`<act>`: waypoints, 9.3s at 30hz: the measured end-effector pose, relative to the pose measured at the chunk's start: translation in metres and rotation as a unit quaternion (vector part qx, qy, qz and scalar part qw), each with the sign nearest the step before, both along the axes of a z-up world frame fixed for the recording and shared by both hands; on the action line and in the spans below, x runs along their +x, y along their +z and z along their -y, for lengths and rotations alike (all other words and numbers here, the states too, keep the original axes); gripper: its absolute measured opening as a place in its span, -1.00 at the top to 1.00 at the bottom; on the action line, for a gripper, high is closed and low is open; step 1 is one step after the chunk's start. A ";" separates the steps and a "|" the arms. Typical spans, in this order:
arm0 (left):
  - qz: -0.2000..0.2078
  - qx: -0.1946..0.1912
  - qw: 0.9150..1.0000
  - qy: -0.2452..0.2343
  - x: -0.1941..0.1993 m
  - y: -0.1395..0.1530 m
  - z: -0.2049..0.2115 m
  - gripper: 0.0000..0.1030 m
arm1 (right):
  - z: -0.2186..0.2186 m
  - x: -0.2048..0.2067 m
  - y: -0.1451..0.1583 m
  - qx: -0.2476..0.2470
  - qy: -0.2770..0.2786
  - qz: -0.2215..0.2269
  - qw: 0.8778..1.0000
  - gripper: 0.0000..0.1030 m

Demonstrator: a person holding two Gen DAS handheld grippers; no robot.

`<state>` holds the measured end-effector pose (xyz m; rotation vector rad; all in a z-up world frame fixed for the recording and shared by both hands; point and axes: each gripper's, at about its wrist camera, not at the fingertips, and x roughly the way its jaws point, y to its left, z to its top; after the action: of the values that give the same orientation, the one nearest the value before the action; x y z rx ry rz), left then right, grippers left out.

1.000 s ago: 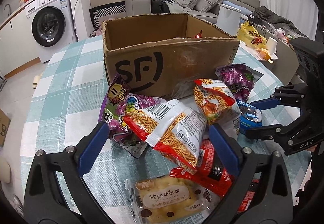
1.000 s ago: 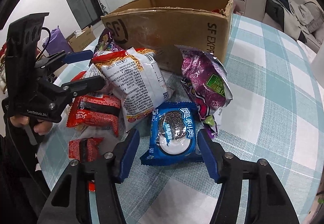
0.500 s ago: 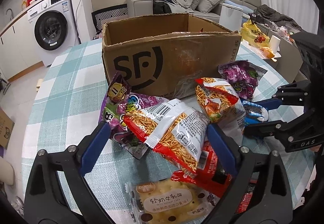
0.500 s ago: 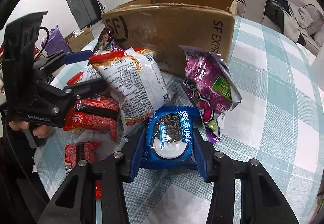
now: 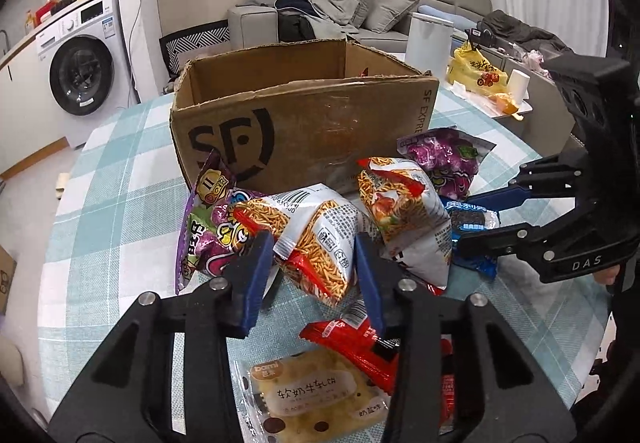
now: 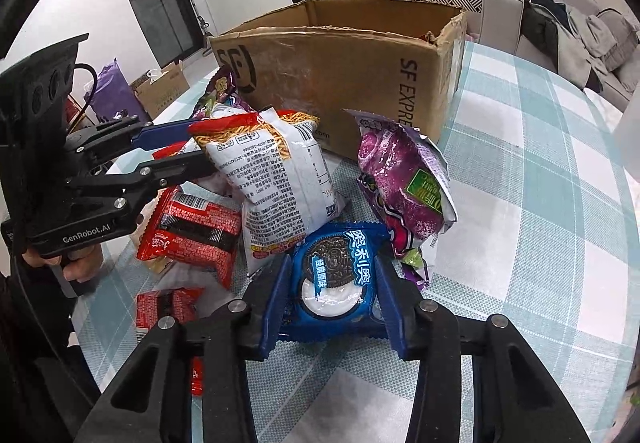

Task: Organize snacks
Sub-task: 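Grasp the blue Oreo packet with the right tool while the left tool grasps the orange spicy-strip bag, then lift both held packets and carry them over the cardboard box, then open the right tool over the box while the left tool releases the spicy-strip bag inside, then move both open tools down to the snack pile beside the box, then grasp the pink snack bag with the right tool while the left tool grasps the purple-striped candy bag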

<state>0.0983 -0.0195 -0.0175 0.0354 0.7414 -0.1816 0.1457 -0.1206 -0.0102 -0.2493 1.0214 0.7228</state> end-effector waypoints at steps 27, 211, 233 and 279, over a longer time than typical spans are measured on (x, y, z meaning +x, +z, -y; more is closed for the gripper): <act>-0.064 -0.091 0.994 0.018 0.035 -0.023 -0.009 -0.34 | 0.001 -0.006 -0.008 -0.011 0.009 -0.015 1.000 0.06; 0.026 -0.057 0.990 0.129 0.012 0.051 -0.081 -0.99 | 0.031 0.028 0.041 0.058 -0.166 0.055 0.983 -0.99; -0.030 -0.054 0.988 0.142 0.041 0.001 -0.095 -0.99 | 0.025 0.041 0.010 0.049 -0.165 0.016 0.985 -0.99; -0.054 -0.098 0.990 0.087 0.054 -0.026 -0.089 -0.22 | 0.011 0.040 -0.005 0.039 -0.157 0.009 0.987 -0.30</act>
<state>0.1526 0.0695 -0.0438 -0.2272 0.8277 -0.0888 0.1857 -0.1314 -0.0151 -0.0256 0.9855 0.4720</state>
